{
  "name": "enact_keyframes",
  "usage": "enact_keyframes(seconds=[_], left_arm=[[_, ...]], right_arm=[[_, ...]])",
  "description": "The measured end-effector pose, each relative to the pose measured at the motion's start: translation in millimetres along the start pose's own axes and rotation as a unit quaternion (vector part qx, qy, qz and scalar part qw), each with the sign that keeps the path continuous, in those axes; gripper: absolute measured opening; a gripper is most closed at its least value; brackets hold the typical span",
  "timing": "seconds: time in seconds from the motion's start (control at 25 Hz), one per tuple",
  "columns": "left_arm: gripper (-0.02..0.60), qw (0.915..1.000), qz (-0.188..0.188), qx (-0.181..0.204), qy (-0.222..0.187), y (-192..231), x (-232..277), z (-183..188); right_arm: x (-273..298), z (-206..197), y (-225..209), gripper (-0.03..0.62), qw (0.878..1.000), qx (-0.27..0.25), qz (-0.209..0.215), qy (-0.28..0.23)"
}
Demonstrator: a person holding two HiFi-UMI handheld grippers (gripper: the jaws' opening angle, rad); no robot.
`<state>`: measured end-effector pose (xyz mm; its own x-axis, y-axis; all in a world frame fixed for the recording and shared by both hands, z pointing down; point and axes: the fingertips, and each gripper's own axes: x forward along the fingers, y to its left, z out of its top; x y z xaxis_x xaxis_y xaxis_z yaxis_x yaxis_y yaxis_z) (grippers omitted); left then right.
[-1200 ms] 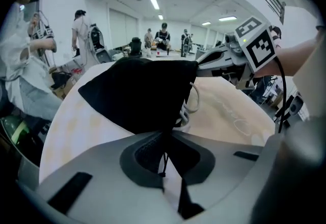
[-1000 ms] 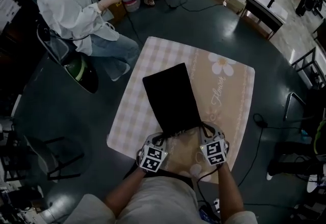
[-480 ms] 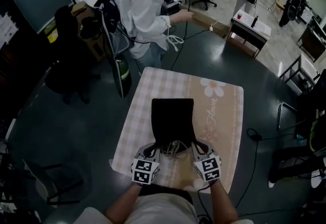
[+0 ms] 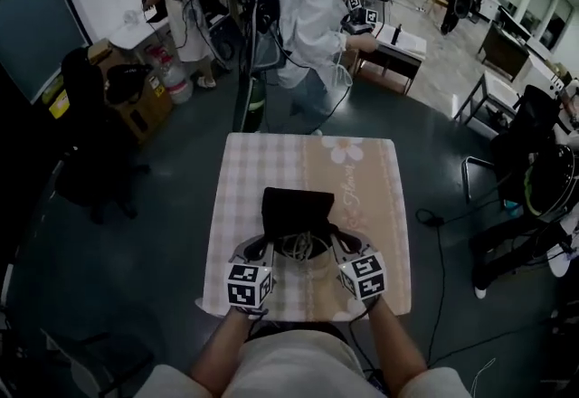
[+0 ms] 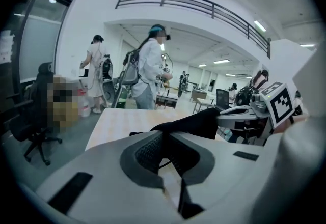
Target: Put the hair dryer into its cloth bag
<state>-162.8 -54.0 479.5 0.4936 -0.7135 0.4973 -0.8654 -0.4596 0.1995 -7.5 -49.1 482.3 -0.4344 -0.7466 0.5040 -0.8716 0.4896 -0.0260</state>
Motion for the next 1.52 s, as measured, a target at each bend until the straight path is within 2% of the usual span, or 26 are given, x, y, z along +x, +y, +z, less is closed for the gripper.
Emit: enact_keyframes(seconds=[0.24,0.48,0.64,0.76,0.88,1.0,1.36,1.52], left_arm=[[0.017,0.9987,-0.048,0.014,-0.01,-10.2,-15.5,19.9],[0.017,0.9964,-0.082,0.014,-0.02,-19.4,-31.2,33.9],[0.017,0.9934,-0.111,0.025,-0.016,-26.6,-42.8,40.5],[0.017,0.9908,-0.134,0.014,-0.013,-27.8,-50.9,43.4],[0.017,0.9883,-0.152,0.003,-0.01,-30.0,-57.0,44.6],[0.017,0.9872,-0.158,0.01,-0.013,-33.6,-62.9,49.9],[0.017,0.9856,-0.16,0.046,-0.026,-31.1,-72.8,71.6],[0.017,0.9834,-0.167,0.063,-0.028,-31.1,-67.3,90.0]], right_arm=[[-24.1,13.5,2.4,0.02,0.998,0.058,-0.02,-0.011],[-48.5,25.3,10.2,0.02,0.997,0.075,-0.033,-0.013],[-64.8,21.9,13.5,0.02,0.993,0.11,-0.037,0.008],[-77.8,16.0,11.3,0.02,0.991,0.125,-0.041,0.037],[-91.3,15.3,15.2,0.02,0.991,0.112,-0.042,0.06],[-103.2,21.6,20.5,0.02,0.992,0.084,-0.056,0.069],[-115.8,47.9,28.0,0.02,0.994,0.07,-0.074,0.04],[-112.2,62.6,16.3,0.02,0.994,0.069,-0.074,0.03]])
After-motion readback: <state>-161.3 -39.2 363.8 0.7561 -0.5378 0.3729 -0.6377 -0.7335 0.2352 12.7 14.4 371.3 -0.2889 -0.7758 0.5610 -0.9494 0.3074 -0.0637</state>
